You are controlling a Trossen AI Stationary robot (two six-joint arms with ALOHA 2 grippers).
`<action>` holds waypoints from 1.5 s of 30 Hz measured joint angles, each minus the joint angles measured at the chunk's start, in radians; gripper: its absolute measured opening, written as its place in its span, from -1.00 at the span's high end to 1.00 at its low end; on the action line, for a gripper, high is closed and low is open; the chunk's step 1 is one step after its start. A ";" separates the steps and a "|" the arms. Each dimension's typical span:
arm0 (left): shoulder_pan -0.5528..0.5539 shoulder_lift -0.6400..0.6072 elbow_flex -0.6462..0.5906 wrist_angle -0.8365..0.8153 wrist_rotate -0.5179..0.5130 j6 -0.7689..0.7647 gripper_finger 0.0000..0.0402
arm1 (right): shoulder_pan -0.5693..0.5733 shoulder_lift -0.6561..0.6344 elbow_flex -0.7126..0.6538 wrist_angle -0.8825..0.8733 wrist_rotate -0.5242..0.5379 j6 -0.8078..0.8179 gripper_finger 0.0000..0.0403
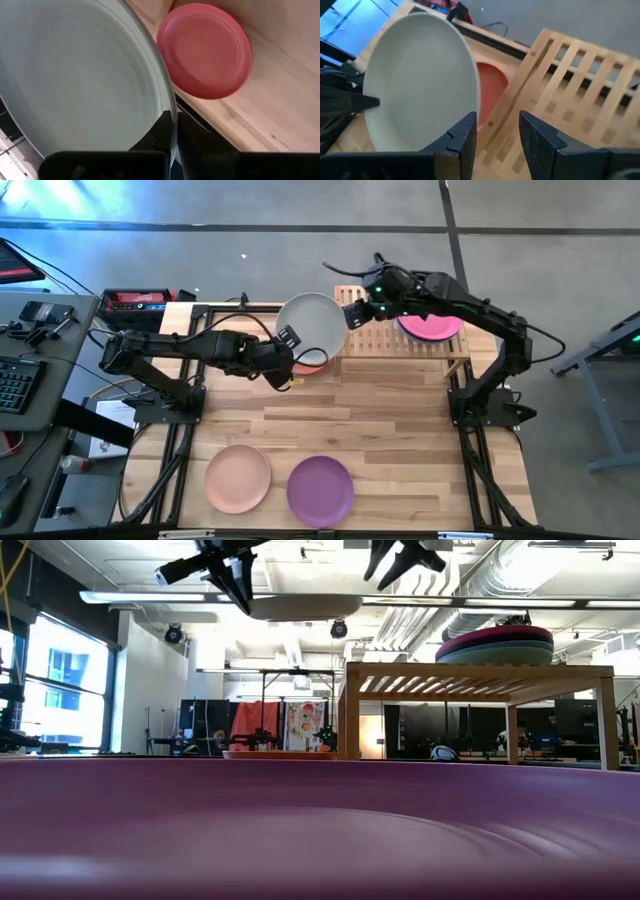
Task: Place and stack plates onto a shelf
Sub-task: Put the white plate on the shelf
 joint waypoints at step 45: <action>0.000 0.001 -0.006 0.178 0.057 -0.038 0.92 | 0.003 0.040 0.000 -0.072 -0.085 0.109 0.99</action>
